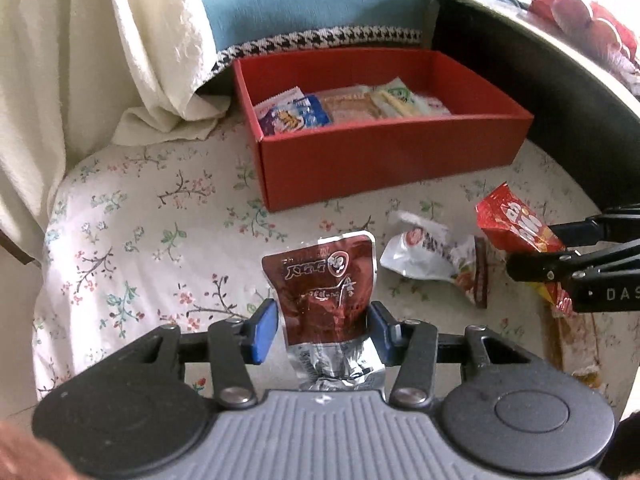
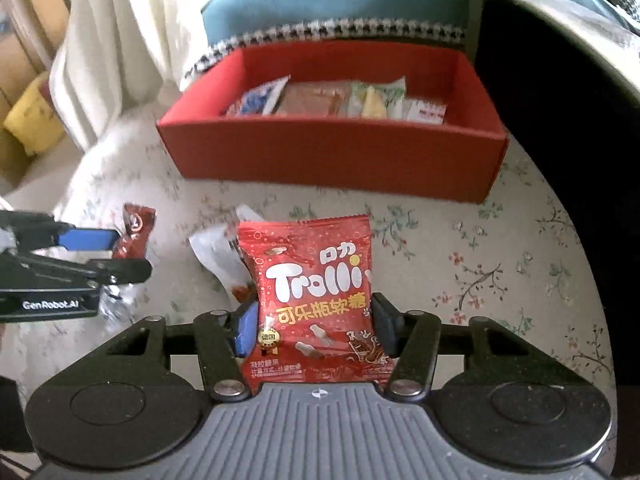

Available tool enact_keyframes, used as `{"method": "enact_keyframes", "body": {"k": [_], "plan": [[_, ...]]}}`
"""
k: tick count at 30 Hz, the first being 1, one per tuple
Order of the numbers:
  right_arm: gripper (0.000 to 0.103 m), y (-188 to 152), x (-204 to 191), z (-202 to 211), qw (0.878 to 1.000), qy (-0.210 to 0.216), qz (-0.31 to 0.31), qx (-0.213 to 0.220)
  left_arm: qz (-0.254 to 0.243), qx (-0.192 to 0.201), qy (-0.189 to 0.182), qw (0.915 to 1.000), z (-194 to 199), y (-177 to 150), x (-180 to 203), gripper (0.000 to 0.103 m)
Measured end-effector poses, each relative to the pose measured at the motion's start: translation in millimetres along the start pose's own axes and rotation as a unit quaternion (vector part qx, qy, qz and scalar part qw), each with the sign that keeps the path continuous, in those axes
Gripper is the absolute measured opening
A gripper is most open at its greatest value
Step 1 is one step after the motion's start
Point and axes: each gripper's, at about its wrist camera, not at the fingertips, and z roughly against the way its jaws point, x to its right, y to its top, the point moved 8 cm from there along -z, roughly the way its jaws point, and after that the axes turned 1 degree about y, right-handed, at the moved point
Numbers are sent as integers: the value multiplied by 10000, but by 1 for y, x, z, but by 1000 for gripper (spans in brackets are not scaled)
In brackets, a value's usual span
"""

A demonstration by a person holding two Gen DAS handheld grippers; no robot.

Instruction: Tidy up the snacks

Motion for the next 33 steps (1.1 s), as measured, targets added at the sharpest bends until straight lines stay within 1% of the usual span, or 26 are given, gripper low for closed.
{"method": "enact_keyframes", "body": {"k": [5,8,15,20,33], "plan": [[63,11,8,0,9997,55,-213,137,61,63,1,10000,-1,3,1,42],[63,17,8,2,9995,88,-225,227,153,122,51,9998,-3,5,-1,42],[63,31,9,7,9987,180,-209,419,241,220,29,9995,-5,14,-1,41],[63,39,14,11,9979,190,-293,537,259,348,-3,9991,2,17,1,41],[63,55,9,22,9961,219,-328,790,345,635,-103,9973,17,25,6,41]]}}
